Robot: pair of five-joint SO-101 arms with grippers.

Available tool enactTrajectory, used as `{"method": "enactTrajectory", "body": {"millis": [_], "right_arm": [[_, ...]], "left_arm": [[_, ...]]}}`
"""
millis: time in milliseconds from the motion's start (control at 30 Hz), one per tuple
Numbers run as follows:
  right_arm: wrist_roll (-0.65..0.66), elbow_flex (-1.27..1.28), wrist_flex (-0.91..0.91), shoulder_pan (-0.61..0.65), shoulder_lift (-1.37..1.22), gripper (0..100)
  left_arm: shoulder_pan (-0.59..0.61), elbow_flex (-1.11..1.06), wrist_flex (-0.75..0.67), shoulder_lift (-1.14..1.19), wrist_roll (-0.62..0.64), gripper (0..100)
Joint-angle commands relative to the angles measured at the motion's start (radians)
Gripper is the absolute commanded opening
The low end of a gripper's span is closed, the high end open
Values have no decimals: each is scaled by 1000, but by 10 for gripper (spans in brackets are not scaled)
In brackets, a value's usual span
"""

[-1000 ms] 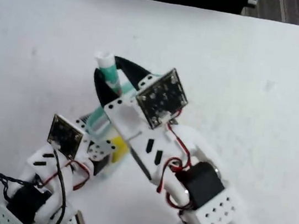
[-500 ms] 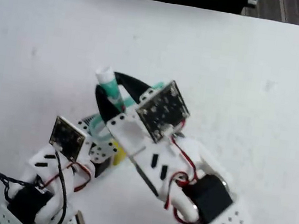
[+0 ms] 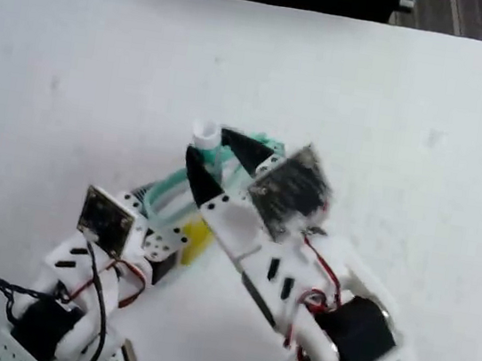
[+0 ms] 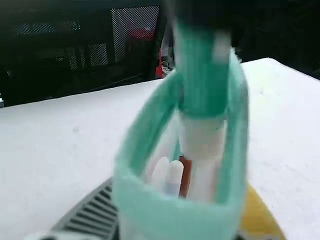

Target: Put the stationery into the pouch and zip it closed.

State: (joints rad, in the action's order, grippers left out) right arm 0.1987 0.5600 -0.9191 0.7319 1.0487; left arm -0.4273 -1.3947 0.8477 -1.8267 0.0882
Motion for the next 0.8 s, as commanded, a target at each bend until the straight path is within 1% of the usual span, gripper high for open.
{"method": "enactTrajectory", "body": {"millis": [0,167,333,533,767], "right_arm": [[80,-9,-54,-12,19,17],[129,-9,-102,-12,27,17],[133,-14,-51,22,18,17],[133,-15,-19,127,16,17],[133,-17,-8,130,-10,22]], "left_arm": [[30,3,6,1,9,241],[36,3,6,1,11,241],[35,3,5,1,11,241],[35,3,3,1,11,241],[35,0,3,1,11,241]]}}
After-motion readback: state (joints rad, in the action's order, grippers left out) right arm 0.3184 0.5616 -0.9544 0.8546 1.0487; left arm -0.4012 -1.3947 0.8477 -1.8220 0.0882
